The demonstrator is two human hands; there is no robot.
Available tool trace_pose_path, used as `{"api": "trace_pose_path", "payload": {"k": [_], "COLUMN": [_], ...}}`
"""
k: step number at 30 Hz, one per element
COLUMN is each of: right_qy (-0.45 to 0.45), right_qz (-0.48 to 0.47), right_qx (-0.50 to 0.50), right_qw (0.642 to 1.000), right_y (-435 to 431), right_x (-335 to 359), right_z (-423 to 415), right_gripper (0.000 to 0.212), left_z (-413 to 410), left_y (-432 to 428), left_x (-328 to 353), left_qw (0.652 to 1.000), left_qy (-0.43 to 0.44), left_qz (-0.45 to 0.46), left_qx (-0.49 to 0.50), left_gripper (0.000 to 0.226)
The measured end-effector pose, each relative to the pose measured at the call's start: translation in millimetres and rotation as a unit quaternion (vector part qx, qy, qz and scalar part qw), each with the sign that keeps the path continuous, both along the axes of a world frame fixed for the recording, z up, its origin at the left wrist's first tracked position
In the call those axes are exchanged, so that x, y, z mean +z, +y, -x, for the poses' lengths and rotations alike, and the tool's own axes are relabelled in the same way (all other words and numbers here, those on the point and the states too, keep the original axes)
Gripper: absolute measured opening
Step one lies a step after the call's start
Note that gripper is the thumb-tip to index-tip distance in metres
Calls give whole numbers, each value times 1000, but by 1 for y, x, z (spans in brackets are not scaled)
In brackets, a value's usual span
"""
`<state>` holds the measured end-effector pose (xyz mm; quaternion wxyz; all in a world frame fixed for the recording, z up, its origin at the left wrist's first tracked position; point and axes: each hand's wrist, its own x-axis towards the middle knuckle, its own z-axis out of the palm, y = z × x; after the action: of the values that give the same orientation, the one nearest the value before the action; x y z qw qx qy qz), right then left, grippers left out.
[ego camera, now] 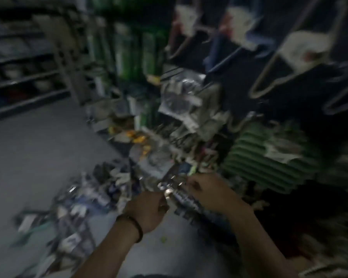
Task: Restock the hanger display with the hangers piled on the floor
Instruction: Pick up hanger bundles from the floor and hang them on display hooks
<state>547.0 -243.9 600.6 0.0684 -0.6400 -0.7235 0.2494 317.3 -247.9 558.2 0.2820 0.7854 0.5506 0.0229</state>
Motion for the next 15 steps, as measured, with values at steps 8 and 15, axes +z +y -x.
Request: {"api": "trace_pose_path", "payload": {"k": [8,15], "right_qy": [14,10], "right_qz": [180,256], "right_qx": [116,118], "right_qw": [977,959], "right_y": [27,99], "right_x": [-100,-160], "right_z": [197,277], "right_gripper": [22,23], "left_z": [203,275], "left_y": [-67,-33], "left_x": [-79,-118], "left_qw": [963,922], "left_qy": [16,-21], "left_qz": [195,244], "left_qx": [187,299], "left_gripper": [25,24]}}
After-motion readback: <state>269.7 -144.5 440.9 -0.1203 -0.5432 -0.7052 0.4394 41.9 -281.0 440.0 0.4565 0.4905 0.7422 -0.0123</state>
